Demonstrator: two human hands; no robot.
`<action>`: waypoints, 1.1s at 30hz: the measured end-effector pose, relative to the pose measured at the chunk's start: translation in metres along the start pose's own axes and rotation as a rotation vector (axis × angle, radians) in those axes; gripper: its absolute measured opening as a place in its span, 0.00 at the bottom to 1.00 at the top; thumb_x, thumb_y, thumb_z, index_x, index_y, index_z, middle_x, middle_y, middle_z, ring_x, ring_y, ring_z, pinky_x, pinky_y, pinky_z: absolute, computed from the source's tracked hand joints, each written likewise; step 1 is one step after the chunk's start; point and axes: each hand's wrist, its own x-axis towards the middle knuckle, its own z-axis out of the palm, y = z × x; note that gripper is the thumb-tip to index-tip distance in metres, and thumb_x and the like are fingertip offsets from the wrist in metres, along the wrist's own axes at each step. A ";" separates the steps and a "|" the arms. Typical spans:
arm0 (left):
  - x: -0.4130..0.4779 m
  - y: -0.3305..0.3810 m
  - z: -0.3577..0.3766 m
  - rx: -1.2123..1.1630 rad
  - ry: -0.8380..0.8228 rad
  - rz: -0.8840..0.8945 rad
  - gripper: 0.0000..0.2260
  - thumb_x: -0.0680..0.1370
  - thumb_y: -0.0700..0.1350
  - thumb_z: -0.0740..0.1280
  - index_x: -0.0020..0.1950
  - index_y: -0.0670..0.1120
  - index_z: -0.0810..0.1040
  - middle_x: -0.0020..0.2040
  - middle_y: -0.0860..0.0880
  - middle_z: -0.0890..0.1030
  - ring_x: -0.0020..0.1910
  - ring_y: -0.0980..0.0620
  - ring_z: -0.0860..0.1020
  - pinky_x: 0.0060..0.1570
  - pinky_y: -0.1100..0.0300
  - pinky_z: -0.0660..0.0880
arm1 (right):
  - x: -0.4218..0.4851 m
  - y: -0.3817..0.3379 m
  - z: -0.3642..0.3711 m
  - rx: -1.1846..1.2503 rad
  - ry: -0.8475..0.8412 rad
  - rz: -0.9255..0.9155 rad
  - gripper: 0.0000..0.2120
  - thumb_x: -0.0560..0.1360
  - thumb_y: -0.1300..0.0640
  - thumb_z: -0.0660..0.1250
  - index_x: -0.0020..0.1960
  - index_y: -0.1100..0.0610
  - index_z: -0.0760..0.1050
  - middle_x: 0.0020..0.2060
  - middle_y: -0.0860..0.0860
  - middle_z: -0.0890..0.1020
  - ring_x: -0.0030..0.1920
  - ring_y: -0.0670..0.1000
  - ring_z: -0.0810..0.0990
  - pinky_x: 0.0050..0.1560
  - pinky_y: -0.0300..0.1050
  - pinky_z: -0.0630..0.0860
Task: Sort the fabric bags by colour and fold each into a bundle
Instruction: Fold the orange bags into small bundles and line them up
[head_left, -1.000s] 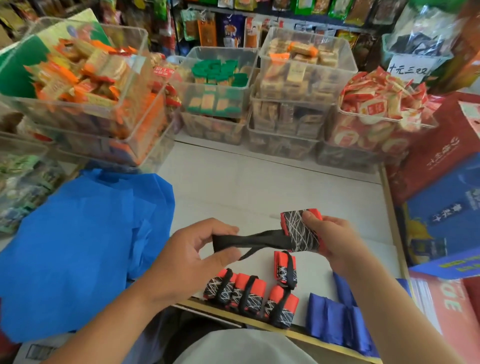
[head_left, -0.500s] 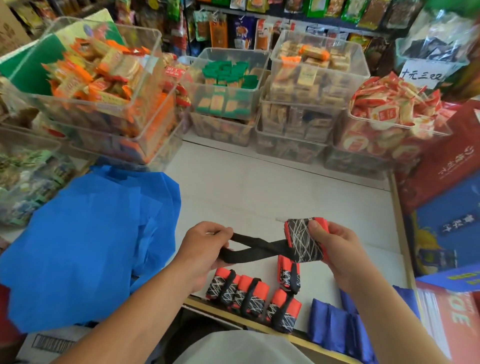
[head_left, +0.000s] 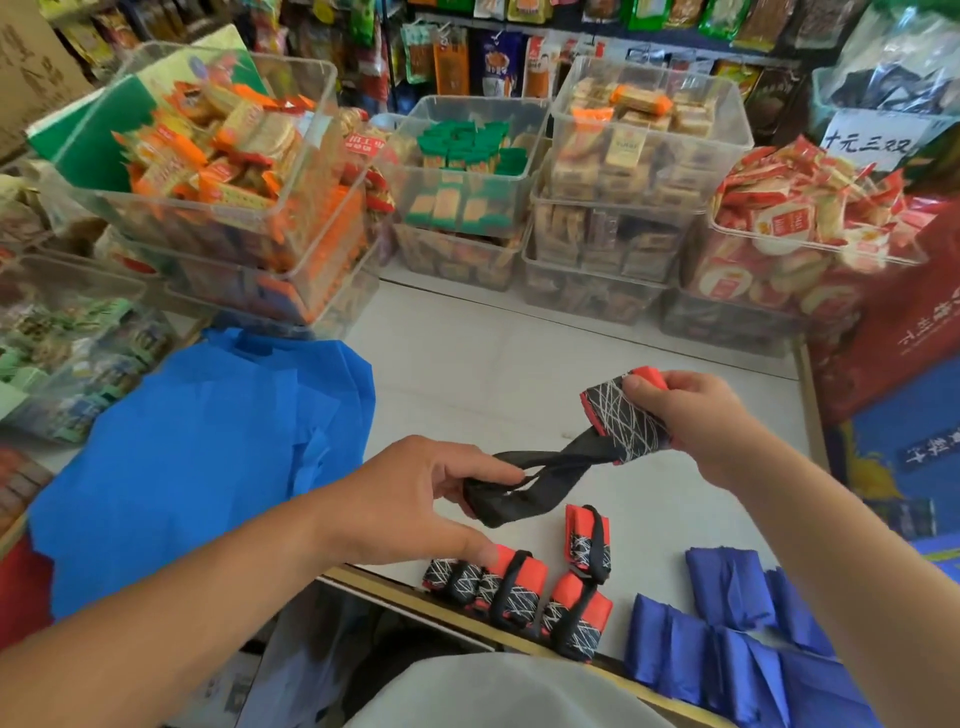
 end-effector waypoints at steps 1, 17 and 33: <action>-0.002 0.002 -0.002 0.052 0.018 0.038 0.27 0.71 0.39 0.81 0.66 0.57 0.82 0.57 0.58 0.84 0.60 0.54 0.81 0.65 0.62 0.76 | 0.002 -0.010 0.001 -0.017 -0.023 -0.016 0.10 0.78 0.56 0.74 0.54 0.62 0.81 0.41 0.58 0.86 0.37 0.55 0.86 0.45 0.52 0.83; -0.016 0.034 -0.014 0.198 0.452 0.507 0.10 0.81 0.48 0.71 0.58 0.43 0.82 0.55 0.50 0.82 0.58 0.50 0.81 0.58 0.58 0.78 | 0.002 -0.021 0.033 -0.118 -0.260 0.096 0.19 0.78 0.51 0.74 0.57 0.68 0.79 0.42 0.62 0.85 0.39 0.58 0.82 0.39 0.51 0.80; 0.030 -0.004 0.017 -0.422 0.834 0.107 0.05 0.82 0.43 0.69 0.52 0.43 0.74 0.31 0.48 0.79 0.27 0.50 0.77 0.32 0.60 0.75 | -0.032 0.030 0.041 0.223 -0.285 0.084 0.17 0.83 0.54 0.66 0.61 0.68 0.78 0.50 0.67 0.85 0.44 0.62 0.84 0.46 0.55 0.81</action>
